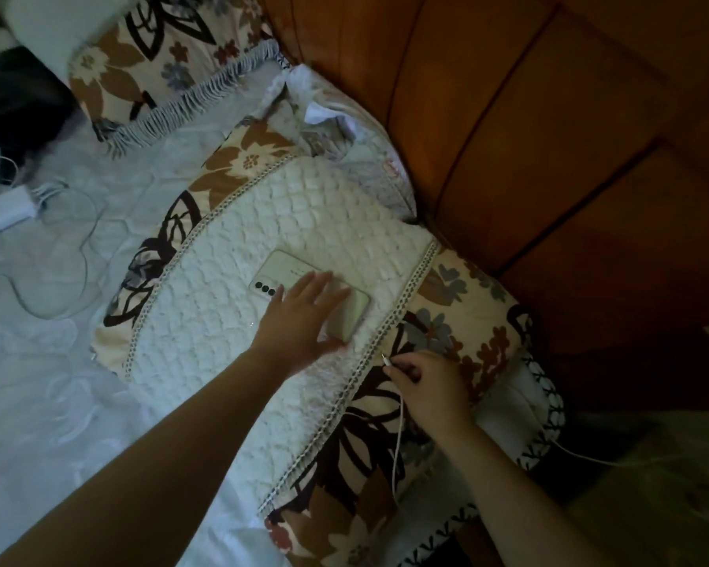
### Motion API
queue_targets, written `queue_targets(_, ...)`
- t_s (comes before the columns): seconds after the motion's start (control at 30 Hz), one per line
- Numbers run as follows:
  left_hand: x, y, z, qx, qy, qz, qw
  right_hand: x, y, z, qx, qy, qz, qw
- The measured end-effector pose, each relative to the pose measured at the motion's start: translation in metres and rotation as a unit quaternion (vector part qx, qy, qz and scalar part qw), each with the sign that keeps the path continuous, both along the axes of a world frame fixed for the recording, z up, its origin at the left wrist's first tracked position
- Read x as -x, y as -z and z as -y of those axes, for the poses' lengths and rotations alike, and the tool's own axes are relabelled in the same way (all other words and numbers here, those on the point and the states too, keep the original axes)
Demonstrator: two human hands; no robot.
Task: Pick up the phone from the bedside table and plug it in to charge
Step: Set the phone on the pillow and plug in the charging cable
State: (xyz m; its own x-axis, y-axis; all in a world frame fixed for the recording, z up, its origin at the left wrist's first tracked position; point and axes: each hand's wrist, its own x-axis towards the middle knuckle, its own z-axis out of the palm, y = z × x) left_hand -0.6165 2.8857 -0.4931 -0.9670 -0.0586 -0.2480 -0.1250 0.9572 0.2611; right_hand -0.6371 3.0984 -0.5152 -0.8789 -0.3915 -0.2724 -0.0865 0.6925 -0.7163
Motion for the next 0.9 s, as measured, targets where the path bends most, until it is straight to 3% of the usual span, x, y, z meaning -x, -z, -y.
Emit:
queue_targets(0.2,0.020,0.007,0.008,-0.002,0.084,0.031,0.996,0.002,0.003,0.005,-0.025,-0.010,0.051,0.998)
queue_targets(0.37,0.017,-0.004,0.012,-0.009,0.116,-0.006,0.993,0.018,-0.017,0.001,0.064,0.011,0.118,0.991)
queue_targets(0.63,-0.036,-0.057,-0.011,-0.151,-0.070,-0.038,0.985,0.034,-0.084,-0.002,0.111,-0.045,0.068,0.991)
queue_targets(0.9,-0.076,-0.118,-0.037,-0.183,-0.106,-0.112,0.971,0.020,-0.144,-0.006,0.155,-0.147,-0.011,0.977)
